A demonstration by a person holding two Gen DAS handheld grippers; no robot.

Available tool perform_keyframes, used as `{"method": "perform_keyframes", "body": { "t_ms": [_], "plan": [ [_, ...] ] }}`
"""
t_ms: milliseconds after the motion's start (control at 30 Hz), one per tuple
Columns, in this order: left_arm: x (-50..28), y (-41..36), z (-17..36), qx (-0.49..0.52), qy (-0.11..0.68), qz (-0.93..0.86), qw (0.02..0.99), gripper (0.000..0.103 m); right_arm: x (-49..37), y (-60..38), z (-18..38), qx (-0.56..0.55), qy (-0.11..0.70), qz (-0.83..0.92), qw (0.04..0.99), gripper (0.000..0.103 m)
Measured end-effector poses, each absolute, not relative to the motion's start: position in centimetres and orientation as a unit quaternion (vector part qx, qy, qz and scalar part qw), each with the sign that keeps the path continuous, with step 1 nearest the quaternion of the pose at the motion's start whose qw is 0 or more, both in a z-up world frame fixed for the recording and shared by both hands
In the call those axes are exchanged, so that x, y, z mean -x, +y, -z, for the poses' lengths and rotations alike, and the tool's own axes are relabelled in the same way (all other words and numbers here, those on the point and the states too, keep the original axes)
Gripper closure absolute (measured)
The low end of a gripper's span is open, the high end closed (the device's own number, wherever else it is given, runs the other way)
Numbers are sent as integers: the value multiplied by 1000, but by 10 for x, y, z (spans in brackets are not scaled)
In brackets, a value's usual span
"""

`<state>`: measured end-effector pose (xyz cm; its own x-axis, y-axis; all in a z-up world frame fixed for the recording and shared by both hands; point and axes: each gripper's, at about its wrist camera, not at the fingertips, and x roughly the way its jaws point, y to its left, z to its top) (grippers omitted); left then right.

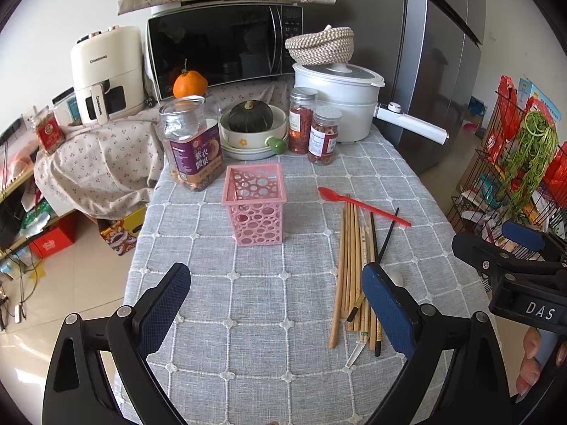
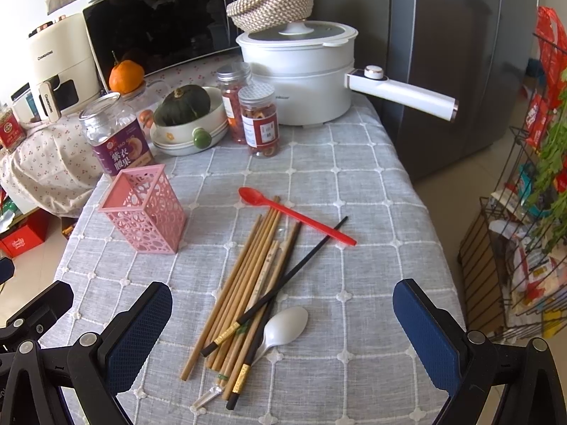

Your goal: Organize utensils

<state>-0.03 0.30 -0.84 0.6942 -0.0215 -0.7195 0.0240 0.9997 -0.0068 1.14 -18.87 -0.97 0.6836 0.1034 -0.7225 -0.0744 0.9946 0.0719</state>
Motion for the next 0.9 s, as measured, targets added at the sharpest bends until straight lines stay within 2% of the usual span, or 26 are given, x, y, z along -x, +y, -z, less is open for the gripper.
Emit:
{"method": "perform_keyframes", "body": {
  "t_ms": [900],
  "plan": [
    [3, 2, 5, 0, 382, 7, 924, 4, -13, -181, 9, -11, 395, -53, 917, 1]
  ]
}}
